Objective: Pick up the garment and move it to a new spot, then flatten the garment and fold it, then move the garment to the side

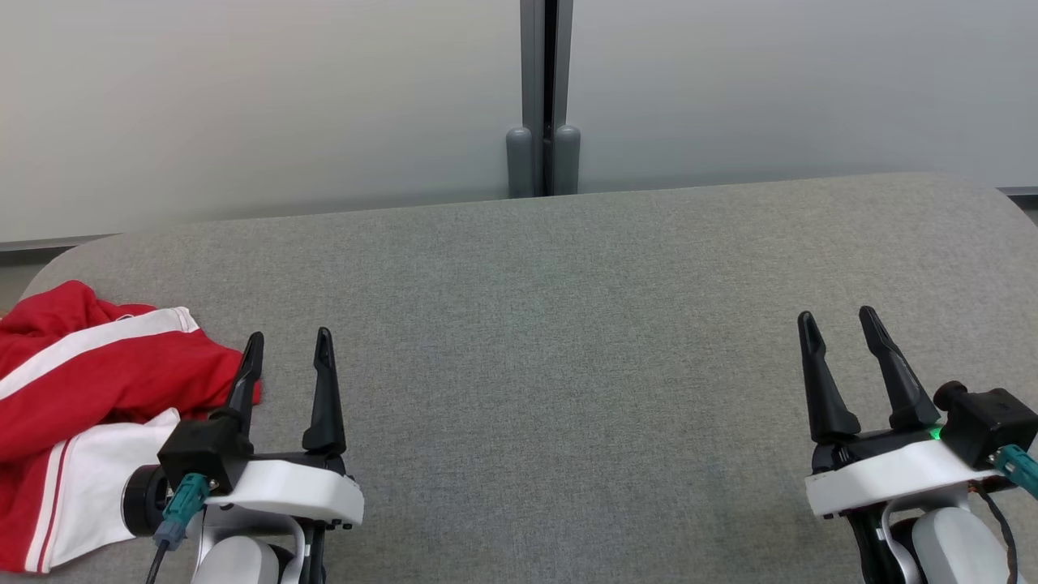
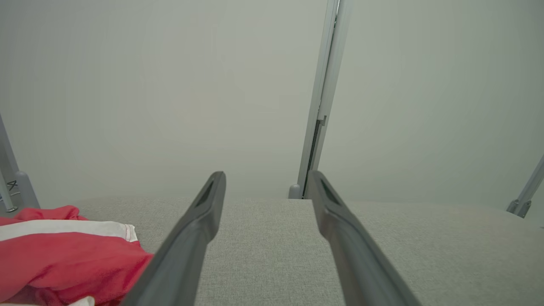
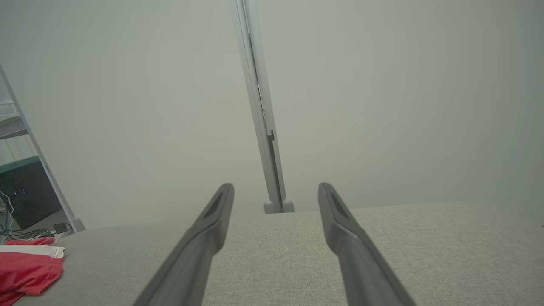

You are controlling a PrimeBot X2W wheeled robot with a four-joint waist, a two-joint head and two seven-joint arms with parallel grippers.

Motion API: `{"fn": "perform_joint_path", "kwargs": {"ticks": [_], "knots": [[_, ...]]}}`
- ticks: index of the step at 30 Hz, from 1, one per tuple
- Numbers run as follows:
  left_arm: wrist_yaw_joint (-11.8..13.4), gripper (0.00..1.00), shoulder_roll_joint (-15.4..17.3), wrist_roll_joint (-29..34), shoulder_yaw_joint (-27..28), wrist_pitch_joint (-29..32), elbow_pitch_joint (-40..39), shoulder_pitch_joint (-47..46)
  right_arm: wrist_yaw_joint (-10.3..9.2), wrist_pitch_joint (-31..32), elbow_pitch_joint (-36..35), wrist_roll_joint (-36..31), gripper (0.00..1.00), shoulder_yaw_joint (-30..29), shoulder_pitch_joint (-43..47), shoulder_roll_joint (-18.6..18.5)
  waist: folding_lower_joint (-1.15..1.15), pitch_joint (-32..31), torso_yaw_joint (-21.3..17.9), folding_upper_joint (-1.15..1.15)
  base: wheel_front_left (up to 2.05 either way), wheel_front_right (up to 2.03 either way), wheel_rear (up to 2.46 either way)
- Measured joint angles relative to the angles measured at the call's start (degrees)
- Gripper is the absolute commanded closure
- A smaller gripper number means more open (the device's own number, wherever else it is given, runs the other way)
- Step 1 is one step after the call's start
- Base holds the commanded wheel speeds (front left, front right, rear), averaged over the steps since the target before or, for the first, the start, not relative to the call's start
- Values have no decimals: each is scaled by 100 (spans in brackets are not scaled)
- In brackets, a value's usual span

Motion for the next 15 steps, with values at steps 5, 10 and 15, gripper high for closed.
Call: {"fn": "perform_joint_path", "kwargs": {"ticks": [5,10,15], "knots": [[20,0,2,156,-18,-55,-1,-9,0,-51,29,-99,0,40,-44,-32,0,5,0,0,0,0,0],[60,0,4,305,-42,-108,-1,-11,0,-105,76,-215,0,93,-54,-49,0,0,-6,0,0,0,0],[91,0,5,336,-47,-134,16,-12,0,-132,134,-294,0,129,-60,-54,0,-5,-13,0,0,0,0]]}}
